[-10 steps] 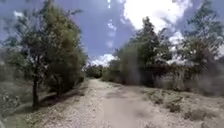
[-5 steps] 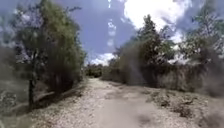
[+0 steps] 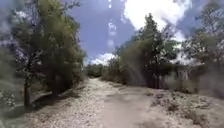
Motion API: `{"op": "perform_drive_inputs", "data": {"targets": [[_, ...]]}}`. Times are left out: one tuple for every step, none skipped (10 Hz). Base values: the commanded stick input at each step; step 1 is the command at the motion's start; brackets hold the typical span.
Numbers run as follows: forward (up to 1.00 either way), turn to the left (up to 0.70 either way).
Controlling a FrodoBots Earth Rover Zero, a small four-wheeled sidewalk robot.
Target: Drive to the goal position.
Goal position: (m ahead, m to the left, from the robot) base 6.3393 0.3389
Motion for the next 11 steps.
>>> {"op": "perform_drive_inputs", "data": {"targets": [[0.45, 0.0], [0.45, 0.0], [0.45, 0.0], [0.45, 0.0], [0.45, 0.0], [0.45, 0.0], [0.45, 0.0], [0.45, 0.0], [0.45, 0.0], [0.45, 0.0], [0.45, 0.0]]}}
